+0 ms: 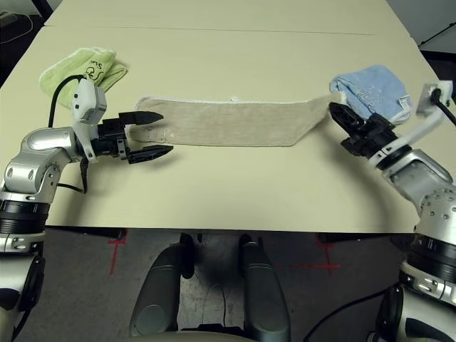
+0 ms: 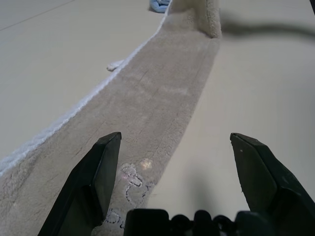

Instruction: Fold the towel and set it aside.

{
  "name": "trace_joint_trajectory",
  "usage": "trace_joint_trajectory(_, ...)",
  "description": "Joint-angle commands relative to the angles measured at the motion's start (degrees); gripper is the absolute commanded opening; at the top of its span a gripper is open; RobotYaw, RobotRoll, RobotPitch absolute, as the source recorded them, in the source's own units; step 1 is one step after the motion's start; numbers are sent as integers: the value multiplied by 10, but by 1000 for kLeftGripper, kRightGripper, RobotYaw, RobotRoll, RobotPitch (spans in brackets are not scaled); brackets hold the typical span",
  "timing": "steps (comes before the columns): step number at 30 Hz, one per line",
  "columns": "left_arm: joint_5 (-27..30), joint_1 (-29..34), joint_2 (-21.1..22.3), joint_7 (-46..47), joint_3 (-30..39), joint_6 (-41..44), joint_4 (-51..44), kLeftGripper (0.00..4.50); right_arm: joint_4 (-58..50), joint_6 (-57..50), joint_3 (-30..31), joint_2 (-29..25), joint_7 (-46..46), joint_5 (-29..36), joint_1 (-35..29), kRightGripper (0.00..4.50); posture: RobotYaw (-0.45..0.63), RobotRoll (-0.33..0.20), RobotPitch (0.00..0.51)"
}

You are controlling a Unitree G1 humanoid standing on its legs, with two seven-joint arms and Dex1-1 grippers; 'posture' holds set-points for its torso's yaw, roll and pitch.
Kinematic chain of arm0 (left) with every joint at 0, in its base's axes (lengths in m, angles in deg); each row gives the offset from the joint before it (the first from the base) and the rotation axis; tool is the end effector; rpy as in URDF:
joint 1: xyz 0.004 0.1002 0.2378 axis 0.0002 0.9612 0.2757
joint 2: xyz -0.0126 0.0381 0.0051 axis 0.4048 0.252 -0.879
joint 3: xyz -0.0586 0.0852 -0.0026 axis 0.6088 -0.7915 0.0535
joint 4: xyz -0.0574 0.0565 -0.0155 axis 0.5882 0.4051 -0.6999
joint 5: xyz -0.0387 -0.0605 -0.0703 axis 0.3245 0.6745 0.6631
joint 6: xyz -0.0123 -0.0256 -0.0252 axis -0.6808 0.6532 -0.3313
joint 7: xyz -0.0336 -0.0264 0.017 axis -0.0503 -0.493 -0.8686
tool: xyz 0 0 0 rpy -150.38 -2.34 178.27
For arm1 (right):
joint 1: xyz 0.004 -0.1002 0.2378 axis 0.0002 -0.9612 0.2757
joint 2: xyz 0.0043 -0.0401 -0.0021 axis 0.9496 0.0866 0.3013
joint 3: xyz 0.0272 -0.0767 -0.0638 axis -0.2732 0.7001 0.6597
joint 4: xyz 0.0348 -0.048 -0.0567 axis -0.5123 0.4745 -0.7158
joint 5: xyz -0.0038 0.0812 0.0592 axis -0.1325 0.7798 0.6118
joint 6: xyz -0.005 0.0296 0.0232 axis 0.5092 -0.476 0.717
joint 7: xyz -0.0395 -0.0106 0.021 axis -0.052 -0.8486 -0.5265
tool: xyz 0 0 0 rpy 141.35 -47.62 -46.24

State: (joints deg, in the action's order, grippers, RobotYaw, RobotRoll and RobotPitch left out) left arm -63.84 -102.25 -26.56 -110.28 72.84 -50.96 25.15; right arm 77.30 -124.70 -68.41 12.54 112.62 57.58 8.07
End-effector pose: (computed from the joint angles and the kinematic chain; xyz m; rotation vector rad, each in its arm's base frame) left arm 0.2935 0.2405 0.2064 0.3691 -0.0354 -1.1353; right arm 0.2470 -0.2800 0.1959 0.4736 -0.0784 0.5554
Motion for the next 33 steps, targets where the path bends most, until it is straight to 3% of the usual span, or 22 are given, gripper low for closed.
trace_joint_trajectory(1, 0, -1, 1, -4, -5, 2, 1, 4500, -14, -7, 45, -2, 28, -14, 15, 58, -23, 0, 241)
trace_joint_trajectory(10, -3, -5, 2, -1, -3, 0, 4, 4500, -13, -11, 121, -12, 88, -46, 43, 58, -2, 0, 240)
trace_joint_trajectory(23, -6, -8, -1, 1, -3, -7, 14, 4500, -15, -9, 180, -2, 129, -90, 66, 58, 4, 0, 239)
trace_joint_trajectory(33, -10, -17, -10, -1, -6, -24, 35, 4500, 1, 3, 253, 16, 155, -162, 105, 58, 6, 0, 238)
